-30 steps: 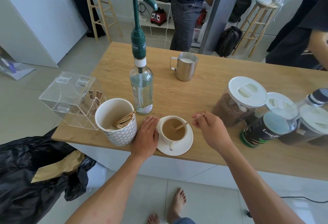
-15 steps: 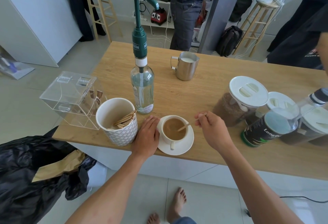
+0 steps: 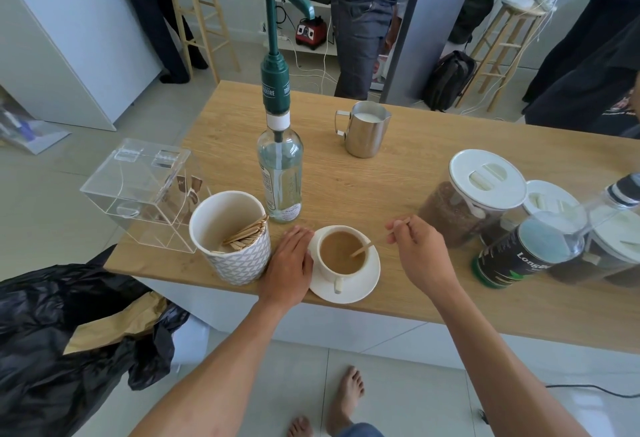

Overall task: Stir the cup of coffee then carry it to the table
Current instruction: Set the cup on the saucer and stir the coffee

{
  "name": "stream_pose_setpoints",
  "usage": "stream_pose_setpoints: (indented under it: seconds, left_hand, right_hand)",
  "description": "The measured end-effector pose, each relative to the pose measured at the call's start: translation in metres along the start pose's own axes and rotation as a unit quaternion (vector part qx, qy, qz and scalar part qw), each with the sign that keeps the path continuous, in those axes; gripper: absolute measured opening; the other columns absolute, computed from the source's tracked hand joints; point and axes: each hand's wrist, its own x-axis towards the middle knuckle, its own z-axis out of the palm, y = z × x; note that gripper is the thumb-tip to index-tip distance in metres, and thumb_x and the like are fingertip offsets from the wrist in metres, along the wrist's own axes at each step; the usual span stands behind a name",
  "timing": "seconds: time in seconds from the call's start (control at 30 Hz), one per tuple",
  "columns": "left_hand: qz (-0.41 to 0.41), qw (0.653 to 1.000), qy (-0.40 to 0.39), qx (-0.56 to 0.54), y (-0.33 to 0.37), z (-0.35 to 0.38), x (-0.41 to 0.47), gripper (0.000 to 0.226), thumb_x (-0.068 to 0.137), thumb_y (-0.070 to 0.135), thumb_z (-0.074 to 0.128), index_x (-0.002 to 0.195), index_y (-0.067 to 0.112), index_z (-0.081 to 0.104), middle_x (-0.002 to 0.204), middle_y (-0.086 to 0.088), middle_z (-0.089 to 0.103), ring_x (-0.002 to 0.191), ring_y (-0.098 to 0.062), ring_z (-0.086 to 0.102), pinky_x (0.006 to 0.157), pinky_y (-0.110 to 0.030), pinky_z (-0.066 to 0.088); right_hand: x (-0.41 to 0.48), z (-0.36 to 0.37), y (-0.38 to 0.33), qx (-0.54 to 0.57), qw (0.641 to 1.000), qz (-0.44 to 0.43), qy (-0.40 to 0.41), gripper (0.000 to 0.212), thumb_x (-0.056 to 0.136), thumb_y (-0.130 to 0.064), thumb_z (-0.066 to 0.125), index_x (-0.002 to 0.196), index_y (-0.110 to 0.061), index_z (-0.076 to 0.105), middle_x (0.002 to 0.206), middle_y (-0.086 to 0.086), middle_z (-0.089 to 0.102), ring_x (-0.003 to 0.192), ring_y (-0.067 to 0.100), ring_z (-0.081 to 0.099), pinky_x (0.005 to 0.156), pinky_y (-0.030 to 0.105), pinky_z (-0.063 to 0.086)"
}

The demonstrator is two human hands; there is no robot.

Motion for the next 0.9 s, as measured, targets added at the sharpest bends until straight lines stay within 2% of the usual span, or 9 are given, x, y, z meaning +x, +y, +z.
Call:
stream_pose_setpoints:
  seconds: [0.1, 0.23, 0.3, 0.4, 0.5, 0.63, 0.77, 0.9]
  left_hand:
    - [0.000, 1.000, 0.002, 0.002, -0.0002, -0.0004, -0.0001, 0.041, 0.102, 0.017, 0.040, 0.142, 0.012, 0.048, 0.149, -0.003, 0.047, 0.145, -0.015, 0.029, 0.119, -0.025, 0.016]
    - [-0.003, 1.000, 0.001, 0.001, 0.0003, -0.0008, -0.0008, 0.041, 0.103, 0.016, 0.040, 0.143, 0.014, 0.047, 0.150, 0.001, 0.045, 0.145, -0.012, 0.027, 0.118, -0.020, 0.013]
    - [0.000, 1.000, 0.003, 0.002, -0.0001, -0.0008, -0.0005, 0.041, 0.102, 0.016, 0.041, 0.143, 0.014, 0.048, 0.149, 0.000, 0.046, 0.145, -0.012, 0.027, 0.118, -0.020, 0.014]
    - [-0.003, 1.000, 0.003, 0.004, 0.0004, -0.0006, -0.0005, 0.041, 0.102, 0.016, 0.041, 0.142, 0.014, 0.048, 0.149, 0.001, 0.046, 0.145, -0.012, 0.027, 0.117, -0.019, 0.012]
    - [-0.002, 1.000, 0.002, 0.005, 0.0002, -0.0008, -0.0008, 0.041, 0.103, 0.017, 0.040, 0.143, 0.015, 0.047, 0.149, 0.000, 0.046, 0.145, -0.013, 0.027, 0.118, -0.021, 0.013]
    - [0.000, 1.000, 0.002, 0.008, 0.0008, -0.0010, -0.0009, 0.041, 0.102, 0.016, 0.041, 0.143, 0.014, 0.047, 0.149, 0.000, 0.046, 0.145, -0.013, 0.028, 0.118, -0.021, 0.013]
    - [0.000, 1.000, 0.003, 0.006, 0.0015, -0.0017, -0.0007, 0.041, 0.103, 0.016, 0.040, 0.143, 0.013, 0.048, 0.148, 0.000, 0.047, 0.145, -0.013, 0.028, 0.118, -0.021, 0.013]
    - [-0.001, 1.000, 0.002, 0.005, 0.0021, -0.0020, -0.0007, 0.041, 0.102, 0.015, 0.041, 0.143, 0.013, 0.048, 0.148, 0.000, 0.047, 0.145, -0.013, 0.028, 0.118, -0.021, 0.014]
  right_hand:
    - [0.0018, 0.0018, -0.0026, 0.000, 1.000, -0.002, 0.010, 0.028, 0.100, -0.021, 0.044, 0.081, -0.024, 0.064, 0.081, -0.019, 0.067, 0.058, -0.009, 0.056, 0.050, 0.009, 0.039]
    - [0.0031, 0.0033, -0.0021, -0.005, 1.000, 0.001, 0.011, 0.027, 0.099, -0.020, 0.043, 0.084, -0.022, 0.065, 0.078, -0.011, 0.069, 0.044, -0.006, 0.049, 0.043, 0.008, 0.035]
    - [0.0051, 0.0029, -0.0024, -0.002, 1.000, 0.004, 0.022, 0.027, 0.100, -0.021, 0.043, 0.086, -0.020, 0.066, 0.081, -0.010, 0.069, 0.047, -0.009, 0.051, 0.045, 0.009, 0.036]
    - [0.0048, 0.0047, -0.0021, -0.005, 1.000, 0.004, -0.005, 0.029, 0.100, -0.018, 0.044, 0.083, -0.016, 0.067, 0.084, -0.012, 0.070, 0.053, -0.005, 0.055, 0.048, 0.011, 0.040]
    - [0.0053, 0.0018, -0.0004, -0.012, 1.000, 0.022, 0.019, 0.028, 0.097, -0.017, 0.042, 0.084, -0.019, 0.066, 0.080, -0.008, 0.069, 0.048, 0.000, 0.051, 0.046, 0.015, 0.037]
    - [0.0036, 0.0031, -0.0029, -0.007, 1.000, 0.008, -0.002, 0.027, 0.099, -0.017, 0.044, 0.085, -0.018, 0.068, 0.079, -0.009, 0.070, 0.048, -0.006, 0.052, 0.044, 0.010, 0.037]
    - [0.0020, 0.0011, -0.0038, -0.006, 1.000, 0.012, 0.025, 0.029, 0.097, -0.018, 0.043, 0.079, -0.025, 0.064, 0.078, -0.012, 0.069, 0.046, -0.008, 0.052, 0.046, 0.014, 0.035]
    - [0.0007, 0.0027, -0.0038, -0.011, 1.000, -0.003, -0.005, 0.028, 0.098, -0.018, 0.044, 0.081, -0.019, 0.067, 0.079, -0.010, 0.071, 0.041, -0.004, 0.048, 0.040, 0.010, 0.035]
